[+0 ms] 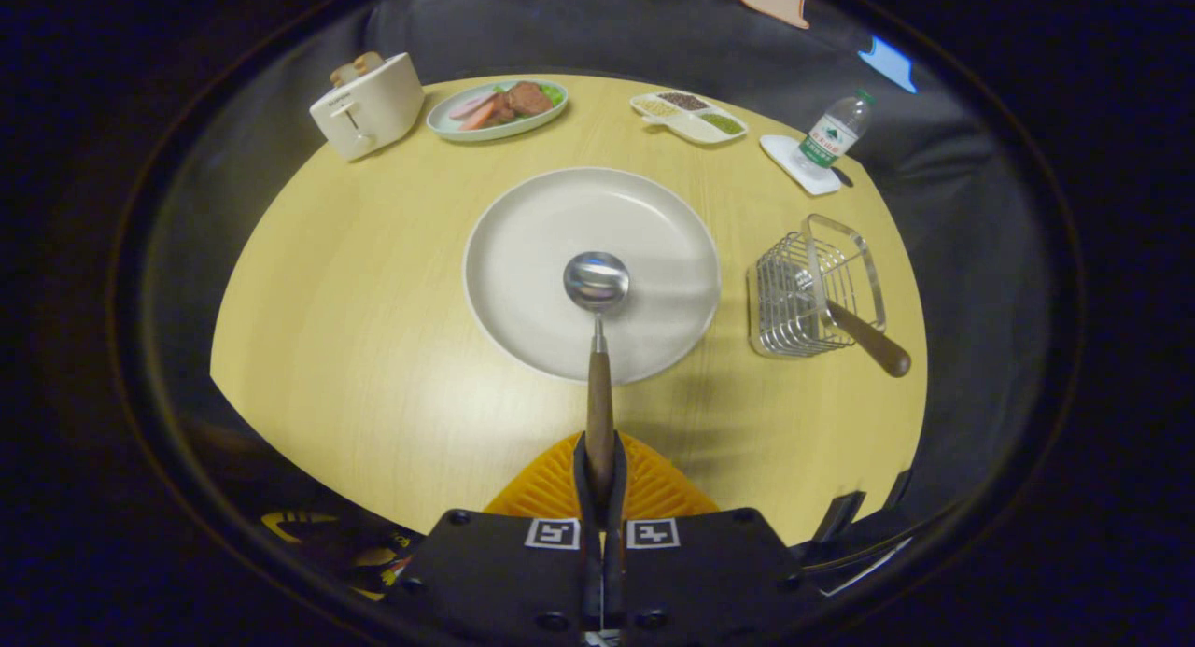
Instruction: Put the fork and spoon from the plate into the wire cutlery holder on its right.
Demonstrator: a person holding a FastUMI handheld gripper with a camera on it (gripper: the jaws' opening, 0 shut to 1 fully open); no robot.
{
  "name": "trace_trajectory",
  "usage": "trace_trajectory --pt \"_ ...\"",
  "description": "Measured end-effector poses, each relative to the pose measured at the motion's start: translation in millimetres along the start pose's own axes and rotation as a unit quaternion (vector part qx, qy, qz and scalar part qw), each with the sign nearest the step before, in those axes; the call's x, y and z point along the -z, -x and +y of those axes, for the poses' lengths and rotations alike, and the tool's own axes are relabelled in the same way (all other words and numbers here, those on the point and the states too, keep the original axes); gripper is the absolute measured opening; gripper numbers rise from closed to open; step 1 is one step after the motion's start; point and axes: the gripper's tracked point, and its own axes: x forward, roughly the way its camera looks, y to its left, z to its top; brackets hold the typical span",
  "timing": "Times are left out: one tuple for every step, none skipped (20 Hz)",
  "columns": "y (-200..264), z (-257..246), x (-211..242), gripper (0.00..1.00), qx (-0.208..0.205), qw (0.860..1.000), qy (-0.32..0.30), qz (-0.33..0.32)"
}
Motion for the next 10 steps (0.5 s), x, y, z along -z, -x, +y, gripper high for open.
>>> trace_trajectory --pt "5.8 -3.0 -4.8 0.05 0.0 1.0 -0.004 -0.007" --pt "12.9 -7.2 -10.5 0.05 -0.001 1.0 -0.006 -0.014" --pt "21.0 -14.5 -17.5 0.05 0.002 1.0 -0.012 -0.022" --pt "29.1 -24.3 -23.4 0.05 0.007 0.999 -0.016 -0.026" --pt "35.5 -36.8 -26.0 0.04 0.017 0.999 -0.02 -0.027" --pt "42.7 -53.4 -26.4 0.04 0.03 0.999 -0.023 -0.021" --pt "50.2 -69.6 -28.7 0.04 0.044 0.998 -0.03 -0.018" --pt "56.0 -84.2 -29.3 0.04 0.054 0.998 -0.038 -0.011" --pt "58.5 -96.9 -30.8 0.04 0.062 0.997 -0.046 -0.007" --pt "63.4 -110.1 -30.6 0.04 0.068 0.996 -0.051 0.0"
